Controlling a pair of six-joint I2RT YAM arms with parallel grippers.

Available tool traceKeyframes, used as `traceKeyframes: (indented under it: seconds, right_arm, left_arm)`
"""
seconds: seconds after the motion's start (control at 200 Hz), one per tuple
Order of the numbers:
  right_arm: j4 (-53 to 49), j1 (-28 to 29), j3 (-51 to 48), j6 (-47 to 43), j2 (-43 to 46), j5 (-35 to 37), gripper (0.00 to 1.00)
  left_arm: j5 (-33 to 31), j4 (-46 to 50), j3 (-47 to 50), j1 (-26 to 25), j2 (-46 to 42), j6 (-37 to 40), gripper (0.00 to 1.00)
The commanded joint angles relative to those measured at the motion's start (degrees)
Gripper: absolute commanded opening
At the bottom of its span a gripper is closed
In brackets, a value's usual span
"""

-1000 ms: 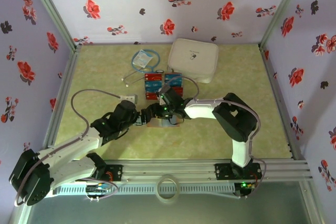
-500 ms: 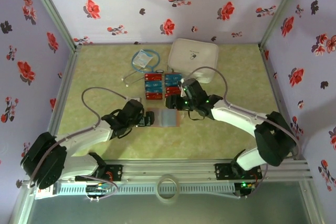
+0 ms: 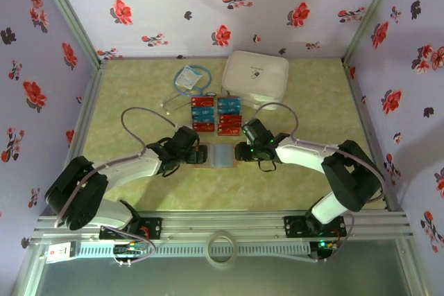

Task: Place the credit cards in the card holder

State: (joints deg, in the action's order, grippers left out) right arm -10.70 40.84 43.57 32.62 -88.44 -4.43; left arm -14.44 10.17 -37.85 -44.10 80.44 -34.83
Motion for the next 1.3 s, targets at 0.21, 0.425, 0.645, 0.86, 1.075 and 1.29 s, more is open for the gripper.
traceKeyframes:
  seconds: [0.21, 0.425, 0.645, 0.86, 1.075, 1.29]
  right_arm:
    - [1.0, -1.3, -2.5, -1.6, 0.7, 0.6, 0.08]
    - [0.2, -1.5, -4.1, -1.7, 2.1, 0.0, 0.07]
    - [-1.3, -1.5, -3.4, -1.6, 4.3, -0.9, 0.43]
    - [-6.8, -2.0, 1.4, -4.0, 8.1, -0.3, 0.59]
    - [-13.1, -2.3, 10.1, -8.9, 7.6, 4.0, 0.62]
    - [-16.8, -2.6, 16.7, -15.0, 5.3, 9.0, 0.63]
  left_arm:
    - [-1.7, -1.8, 1.8, -0.5, 3.8, 0.0, 1.0]
    - [-1.7, -3.1, 4.6, -1.5, 3.6, -1.7, 1.0]
    - [-1.7, -2.8, 4.1, -1.7, 2.5, -2.1, 1.0]
    - [-1.6, -0.6, 1.9, -1.7, -0.3, -1.7, 1.0]
    - [-1.6, 1.4, 0.2, -1.8, -3.8, -1.7, 1.0]
    - [-1.8, 2.6, -1.1, -0.8, -6.4, -1.1, 1.0]
